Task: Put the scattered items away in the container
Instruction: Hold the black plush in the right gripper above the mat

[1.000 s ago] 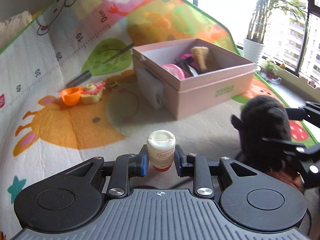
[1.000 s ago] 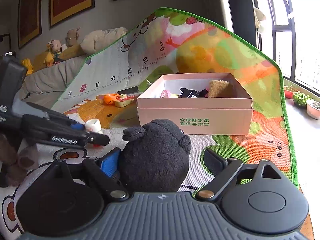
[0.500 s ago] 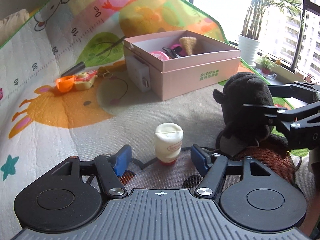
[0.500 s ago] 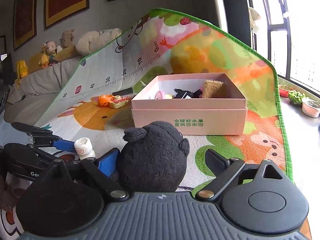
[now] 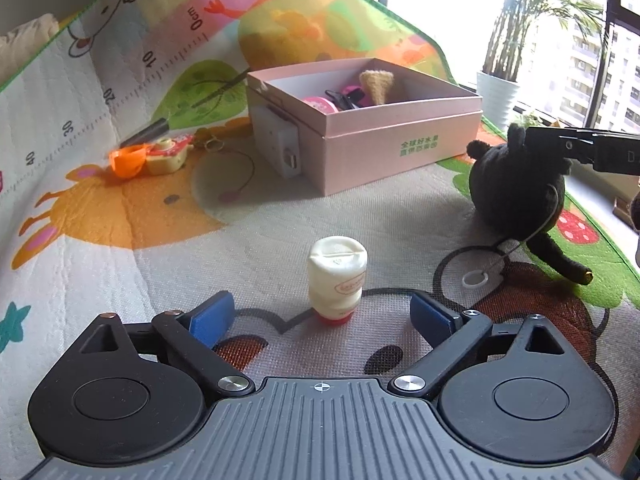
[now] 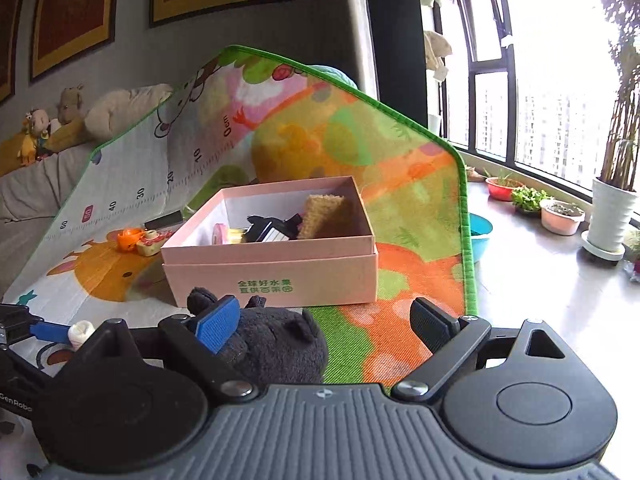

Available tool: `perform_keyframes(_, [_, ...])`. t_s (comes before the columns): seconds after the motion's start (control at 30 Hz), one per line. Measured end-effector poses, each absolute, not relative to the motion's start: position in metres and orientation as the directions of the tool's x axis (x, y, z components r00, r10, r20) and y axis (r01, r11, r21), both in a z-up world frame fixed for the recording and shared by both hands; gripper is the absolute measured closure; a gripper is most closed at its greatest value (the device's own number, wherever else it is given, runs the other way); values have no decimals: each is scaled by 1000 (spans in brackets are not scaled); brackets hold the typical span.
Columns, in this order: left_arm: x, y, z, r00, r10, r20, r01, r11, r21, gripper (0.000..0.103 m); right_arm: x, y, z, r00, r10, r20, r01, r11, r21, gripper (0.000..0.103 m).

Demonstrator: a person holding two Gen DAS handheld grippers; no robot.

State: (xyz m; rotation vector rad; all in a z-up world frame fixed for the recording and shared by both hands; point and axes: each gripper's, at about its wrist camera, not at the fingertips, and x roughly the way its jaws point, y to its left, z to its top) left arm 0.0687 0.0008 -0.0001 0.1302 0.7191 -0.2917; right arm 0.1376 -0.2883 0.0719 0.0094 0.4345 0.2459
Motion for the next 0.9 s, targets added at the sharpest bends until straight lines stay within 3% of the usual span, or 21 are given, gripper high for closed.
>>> perform_keyframes(0.57, [69, 0, 0, 714, -205, -670, 293, 956, 20, 1, 122, -290, 71, 814, 337, -473, -324, 939, 112, 11])
perform_keyframes(0.9, [69, 0, -1, 713, -194, -674, 282, 959, 22, 0, 123, -262, 61, 753, 401, -522, -424, 902, 80, 5])
